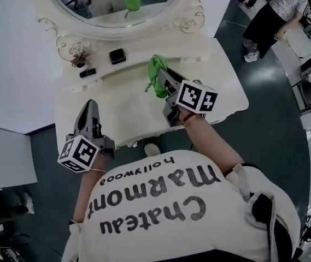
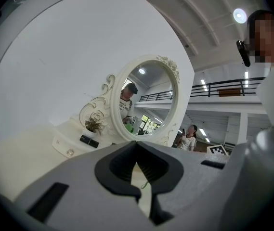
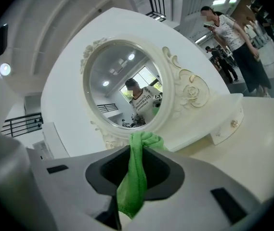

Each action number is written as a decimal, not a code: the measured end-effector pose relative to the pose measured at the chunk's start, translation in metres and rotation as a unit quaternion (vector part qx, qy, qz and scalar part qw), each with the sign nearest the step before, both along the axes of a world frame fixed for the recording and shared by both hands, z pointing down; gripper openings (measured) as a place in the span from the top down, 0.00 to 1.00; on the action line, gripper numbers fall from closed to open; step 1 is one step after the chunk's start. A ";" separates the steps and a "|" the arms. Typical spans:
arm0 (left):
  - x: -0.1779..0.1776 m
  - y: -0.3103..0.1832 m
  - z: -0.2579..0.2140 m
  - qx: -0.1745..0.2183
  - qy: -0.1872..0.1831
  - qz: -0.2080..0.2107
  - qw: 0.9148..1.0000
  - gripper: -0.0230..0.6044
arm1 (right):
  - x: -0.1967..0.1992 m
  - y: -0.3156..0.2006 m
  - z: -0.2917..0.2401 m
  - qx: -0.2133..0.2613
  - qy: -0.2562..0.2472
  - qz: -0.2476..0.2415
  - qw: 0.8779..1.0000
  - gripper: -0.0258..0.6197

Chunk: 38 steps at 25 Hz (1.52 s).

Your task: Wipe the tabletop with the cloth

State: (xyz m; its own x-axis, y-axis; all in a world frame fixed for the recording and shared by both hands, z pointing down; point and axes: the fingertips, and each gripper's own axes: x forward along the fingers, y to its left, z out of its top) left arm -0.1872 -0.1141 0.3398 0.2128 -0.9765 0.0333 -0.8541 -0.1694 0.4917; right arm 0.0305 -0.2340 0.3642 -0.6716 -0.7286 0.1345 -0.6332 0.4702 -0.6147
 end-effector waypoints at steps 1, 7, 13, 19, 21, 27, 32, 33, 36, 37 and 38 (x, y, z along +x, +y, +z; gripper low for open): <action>0.002 0.007 -0.001 0.000 -0.003 0.002 1.000 0.95 | -0.005 0.008 -0.006 0.009 0.005 -0.006 1.000 0.83; 0.011 0.047 -0.005 0.006 -0.020 0.004 1.000 0.95 | -0.029 0.058 -0.030 0.078 0.057 -0.044 0.994 0.83; 0.019 0.084 -0.002 0.006 -0.014 -0.003 1.000 0.95 | -0.032 0.103 -0.020 0.095 0.098 -0.073 0.988 0.83; 0.029 0.105 -0.004 0.009 -0.013 0.004 1.000 0.95 | -0.024 0.129 -0.011 0.090 0.115 -0.077 0.986 0.83; 0.030 0.109 -0.005 0.011 -0.013 0.005 1.000 0.95 | -0.022 0.134 -0.009 0.088 0.115 -0.076 0.986 0.83; 0.037 0.121 -0.007 0.013 -0.016 0.010 1.000 0.95 | -0.013 0.145 -0.006 0.085 0.118 -0.070 0.987 0.83; 0.038 0.129 -0.005 0.012 -0.010 0.009 1.000 0.95 | -0.011 0.154 -0.003 0.082 0.121 -0.074 0.987 0.83; 0.039 0.130 -0.005 0.012 -0.010 0.009 1.000 0.95 | -0.010 0.156 -0.002 0.082 0.122 -0.073 0.987 0.83; 0.041 0.134 -0.003 0.012 -0.010 0.011 1.000 0.95 | -0.006 0.160 0.000 0.078 0.122 -0.070 0.987 0.83; 0.042 0.135 -0.003 0.011 -0.009 0.010 1.000 0.95 | -0.005 0.161 0.001 0.078 0.122 -0.070 0.987 0.83; 0.041 0.136 -0.002 0.011 -0.009 0.010 1.000 0.95 | -0.005 0.162 0.001 0.078 0.122 -0.070 0.987 0.83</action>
State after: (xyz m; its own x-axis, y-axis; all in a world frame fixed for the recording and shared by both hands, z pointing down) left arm -0.1458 0.0221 0.3376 0.2312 -0.9728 0.0153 -0.8589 -0.1966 0.4729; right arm 0.0256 -0.0724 0.3651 -0.7285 -0.6558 0.1981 -0.6758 0.6405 -0.3648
